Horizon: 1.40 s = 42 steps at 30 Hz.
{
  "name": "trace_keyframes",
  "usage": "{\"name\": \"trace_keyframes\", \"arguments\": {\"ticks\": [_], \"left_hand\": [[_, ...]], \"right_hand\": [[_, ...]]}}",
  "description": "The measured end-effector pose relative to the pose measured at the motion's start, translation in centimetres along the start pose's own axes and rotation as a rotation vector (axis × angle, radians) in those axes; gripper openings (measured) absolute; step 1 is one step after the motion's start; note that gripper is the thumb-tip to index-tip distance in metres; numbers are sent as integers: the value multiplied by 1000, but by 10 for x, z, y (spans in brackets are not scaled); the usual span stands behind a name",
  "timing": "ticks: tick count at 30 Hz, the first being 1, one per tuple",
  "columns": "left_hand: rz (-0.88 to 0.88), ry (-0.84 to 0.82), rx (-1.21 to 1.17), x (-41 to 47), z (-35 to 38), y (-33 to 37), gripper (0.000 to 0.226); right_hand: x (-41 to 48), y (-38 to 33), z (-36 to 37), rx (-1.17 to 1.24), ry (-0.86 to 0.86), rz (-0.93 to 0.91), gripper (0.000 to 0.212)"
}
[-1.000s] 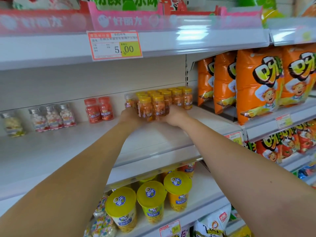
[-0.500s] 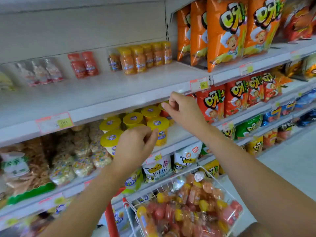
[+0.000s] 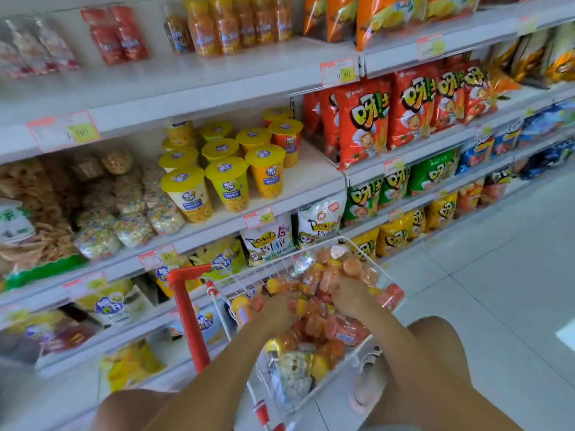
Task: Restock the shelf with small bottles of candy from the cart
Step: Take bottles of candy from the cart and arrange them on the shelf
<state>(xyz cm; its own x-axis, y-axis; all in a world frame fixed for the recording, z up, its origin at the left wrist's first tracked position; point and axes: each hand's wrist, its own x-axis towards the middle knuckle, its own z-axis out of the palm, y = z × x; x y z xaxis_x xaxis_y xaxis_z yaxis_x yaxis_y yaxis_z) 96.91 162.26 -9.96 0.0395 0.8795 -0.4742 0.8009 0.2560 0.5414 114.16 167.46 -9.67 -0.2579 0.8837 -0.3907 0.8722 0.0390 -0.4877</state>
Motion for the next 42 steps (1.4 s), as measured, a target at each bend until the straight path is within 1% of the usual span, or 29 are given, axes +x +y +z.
{"name": "trace_keyframes", "arguments": {"ticks": [3,5,7,10,12,15,17,19,21,22,23,24,25,27,29,31,32,34,36,39,40,42], "left_hand": [[-7,48,-8,6,17,5,50],[-32,72,-33,14,27,3,52],[-52,97,-44,21,33,1,53],[-68,119,-17,28,37,-5,53],[-75,113,13,32,37,-9,51],[-73,68,83,38,32,-12,49],[-53,57,118,36,20,-11,48],[-78,88,53,31,1,-8,49],[-85,139,-78,21,-25,-4,30],[-84,160,-143,14,-39,-4,23],[-85,172,-215,8,-53,-3,27],[-81,179,-285,-2,-68,1,36],[-68,193,-337,-11,-83,4,42],[-13,228,-429,-29,-110,11,39],[67,270,-596,-47,-137,20,26],[176,308,-759,-68,-162,35,14],[231,346,-833,-75,-174,42,14],[340,413,-924,-89,-199,60,18],[426,489,-952,-98,-224,79,23],[458,619,-1035,-104,-263,105,25],[472,637,-1062,-105,-274,113,28],[519,641,-1072,-106,-293,129,30]], "right_hand": [[-15,14,16,-11,-75,-61,15],[-23,21,28,24,-127,-106,22],[-29,21,39,-2,-124,-142,27],[-27,18,50,-113,-67,-101,38],[-24,15,54,-159,-57,-66,41],[-16,12,59,-211,-81,-54,39],[-13,6,59,-243,-88,-64,32],[-8,1,61,-272,-105,-72,22],[-4,-5,60,-314,-119,-73,17],[-1,-8,59,-332,-126,-80,19],[1,-10,56,-329,-130,-83,23],[4,-13,51,-303,-111,-97,30],[6,-18,43,-236,-76,-108,37],[7,-32,14,16,26,-128,45],[5,-53,-27,269,136,-156,38],[4,-76,-74,587,174,-159,38],[1,-88,-98,784,146,-178,40],[-6,-109,-145,1085,29,-316,46],[-15,-128,-187,1259,-99,-441,40],[-26,-153,-235,1361,-289,-480,25],[-28,-159,-247,1367,-334,-489,24],[-24,-171,-268,1342,-373,-528,32]]}}
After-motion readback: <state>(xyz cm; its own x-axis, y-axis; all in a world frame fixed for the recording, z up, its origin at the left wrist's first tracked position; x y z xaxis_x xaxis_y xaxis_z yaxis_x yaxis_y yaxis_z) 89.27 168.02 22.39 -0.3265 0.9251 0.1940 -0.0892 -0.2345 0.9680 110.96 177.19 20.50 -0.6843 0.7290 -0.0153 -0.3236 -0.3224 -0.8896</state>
